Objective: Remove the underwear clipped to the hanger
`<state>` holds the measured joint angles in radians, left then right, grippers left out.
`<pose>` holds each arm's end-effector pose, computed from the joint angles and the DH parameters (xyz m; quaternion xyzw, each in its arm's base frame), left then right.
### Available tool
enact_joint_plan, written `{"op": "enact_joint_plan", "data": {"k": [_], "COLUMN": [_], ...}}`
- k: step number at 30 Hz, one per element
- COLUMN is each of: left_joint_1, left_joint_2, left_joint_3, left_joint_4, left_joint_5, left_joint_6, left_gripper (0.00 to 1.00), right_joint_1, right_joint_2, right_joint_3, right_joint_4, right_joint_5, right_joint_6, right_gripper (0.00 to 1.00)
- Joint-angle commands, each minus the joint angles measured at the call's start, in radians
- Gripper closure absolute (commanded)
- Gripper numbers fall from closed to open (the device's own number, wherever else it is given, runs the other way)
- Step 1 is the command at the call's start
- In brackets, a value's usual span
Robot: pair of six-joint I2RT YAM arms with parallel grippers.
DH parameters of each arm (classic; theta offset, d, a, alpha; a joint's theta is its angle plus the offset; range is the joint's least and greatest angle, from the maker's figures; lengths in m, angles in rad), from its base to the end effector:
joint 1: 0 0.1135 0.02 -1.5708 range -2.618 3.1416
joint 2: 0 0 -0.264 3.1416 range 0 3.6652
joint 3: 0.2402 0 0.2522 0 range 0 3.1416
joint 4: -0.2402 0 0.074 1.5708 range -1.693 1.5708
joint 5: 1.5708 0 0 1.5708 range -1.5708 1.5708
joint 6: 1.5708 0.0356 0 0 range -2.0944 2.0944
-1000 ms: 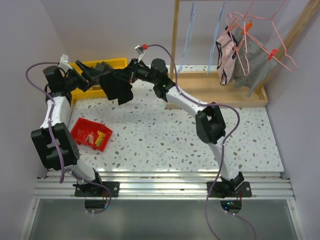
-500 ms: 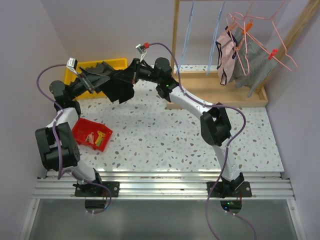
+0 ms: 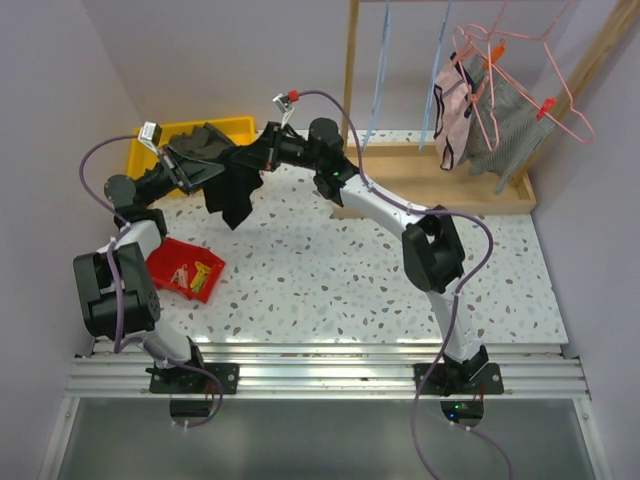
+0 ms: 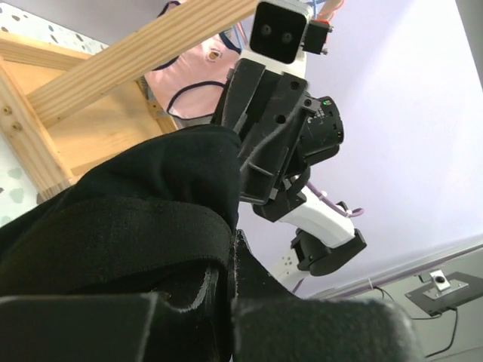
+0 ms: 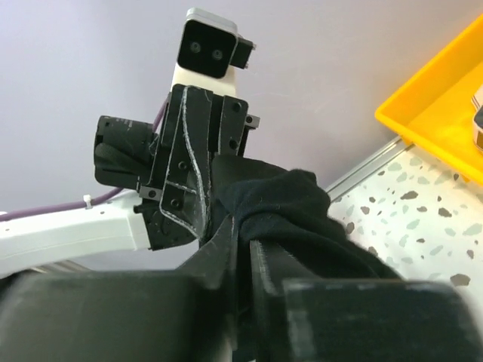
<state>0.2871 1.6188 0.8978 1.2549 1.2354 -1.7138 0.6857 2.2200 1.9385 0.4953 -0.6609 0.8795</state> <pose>0.3261 0.0612 0.3042 -0.0684 0.6415 -0.6804 0.3476 0.3974 0.3534 0.3350 -0.1940 0.6153 0.6637 0.3786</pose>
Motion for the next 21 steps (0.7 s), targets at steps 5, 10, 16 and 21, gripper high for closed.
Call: {"op": "enact_joint_plan", "data": {"k": [5,10,16,21], "left_joint_1": [0.024,0.024,0.024,0.024], "left_joint_2": [-0.039,0.088,0.363,0.599], "left_joint_3": [0.185,0.462,0.778,1.002], "left_joint_4": [-0.431,-0.563,-0.523,-0.566], "left_joint_5": [-0.106,-0.275,-0.408,-0.496], "left_joint_6": [0.398,0.479,0.416,0.388], "left_gripper": [1.0,1.0,1.0,1.0], "right_joint_1": [-0.006,-0.006,-0.002,0.006], "right_joint_2": [-0.166,-0.339,-0.561,-0.773], "right_joint_3": [0.004,-0.116,-0.412,-0.637], "right_joint_4": [-0.214,-0.469,-0.606,-0.725], "right_joint_5": [0.064,0.101,0.104,0.181], "right_joint_6": [-0.114,-0.272,-0.379,-0.47], "right_gripper": [0.01,0.01,0.01,0.01]}}
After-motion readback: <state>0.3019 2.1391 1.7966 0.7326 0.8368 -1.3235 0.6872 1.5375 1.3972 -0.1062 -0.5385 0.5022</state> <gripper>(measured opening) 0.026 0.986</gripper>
